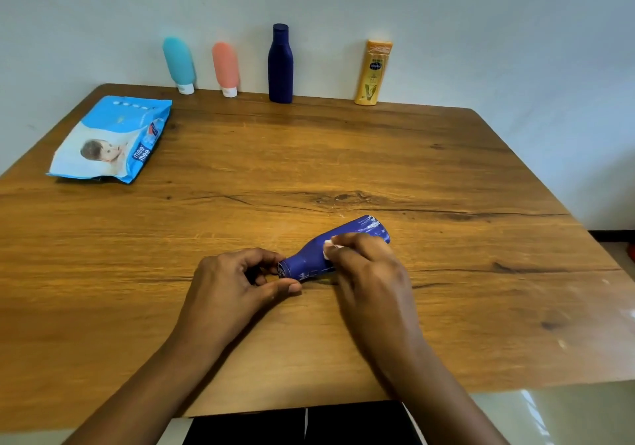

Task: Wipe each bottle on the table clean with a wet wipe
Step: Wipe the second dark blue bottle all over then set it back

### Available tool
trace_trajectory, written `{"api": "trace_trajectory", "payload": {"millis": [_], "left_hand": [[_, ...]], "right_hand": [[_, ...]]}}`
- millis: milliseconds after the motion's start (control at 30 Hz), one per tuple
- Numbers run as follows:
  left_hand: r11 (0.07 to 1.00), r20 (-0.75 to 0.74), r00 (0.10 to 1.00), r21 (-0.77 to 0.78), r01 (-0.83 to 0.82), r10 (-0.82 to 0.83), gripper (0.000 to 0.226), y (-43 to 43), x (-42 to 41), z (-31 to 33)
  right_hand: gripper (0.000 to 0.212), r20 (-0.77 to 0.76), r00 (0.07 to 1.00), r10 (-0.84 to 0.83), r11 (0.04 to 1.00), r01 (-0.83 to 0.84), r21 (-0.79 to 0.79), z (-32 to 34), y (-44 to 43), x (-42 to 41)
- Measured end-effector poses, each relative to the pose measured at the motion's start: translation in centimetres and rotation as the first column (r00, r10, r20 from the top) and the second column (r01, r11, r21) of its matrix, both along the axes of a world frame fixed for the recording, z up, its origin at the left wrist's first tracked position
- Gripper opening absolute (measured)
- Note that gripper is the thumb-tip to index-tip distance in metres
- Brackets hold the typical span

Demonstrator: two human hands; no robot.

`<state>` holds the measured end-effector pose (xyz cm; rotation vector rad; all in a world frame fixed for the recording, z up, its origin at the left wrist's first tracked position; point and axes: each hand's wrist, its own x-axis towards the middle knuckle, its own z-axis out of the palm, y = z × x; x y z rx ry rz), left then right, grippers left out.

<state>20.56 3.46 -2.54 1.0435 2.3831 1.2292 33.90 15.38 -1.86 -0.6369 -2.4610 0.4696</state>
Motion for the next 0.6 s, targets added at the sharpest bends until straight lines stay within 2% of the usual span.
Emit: {"api": "trace_trajectory", "payload": {"millis": [100, 167, 200, 367, 433, 533, 600], "left_hand": [[1.000, -0.012, 1.000, 0.016, 0.011, -0.011, 0.038, -0.1, -0.1, -0.1], [1.000, -0.017, 1.000, 0.013, 0.015, -0.015, 0.036, -0.1, -0.1, -0.2], [1.000, -0.013, 1.000, 0.011, 0.012, -0.012, 0.037, -0.1, -0.1, -0.2], [1.000, -0.030, 0.999, 0.009, 0.018, -0.018, 0.040, -0.2, -0.1, -0.1], [1.000, -0.027, 0.999, 0.008, 0.018, -0.018, 0.036, -0.1, 0.0, 0.0], [1.000, -0.026, 0.999, 0.015, 0.019, -0.019, 0.033, -0.1, 0.1, 0.1], [1.000, -0.037, 0.999, 0.015, 0.016, -0.015, 0.033, 0.0, 0.0, 0.0]], "right_hand": [[0.021, 0.067, 0.991, 0.117, 0.991, -0.121, 0.054, -0.3, -1.7, -0.6], [0.021, 0.102, 0.978, 0.181, 0.984, -0.180, -0.016, -0.6, -2.1, -0.3], [0.023, 0.096, 0.983, 0.156, 0.987, -0.151, -0.059, -0.6, -1.5, 0.0], [0.022, 0.005, 0.984, -0.176, 0.984, 0.176, 0.017, -0.5, 3.0, 0.7], [0.023, 0.042, 0.992, -0.118, 0.991, 0.115, 0.071, -0.4, 1.4, 0.2], [0.025, 0.123, 0.991, 0.042, 0.998, -0.048, 0.040, -0.5, -1.3, 0.4], [0.022, 0.050, 0.999, -0.010, 1.000, 0.010, 0.002, -0.8, 0.7, 0.9]]}}
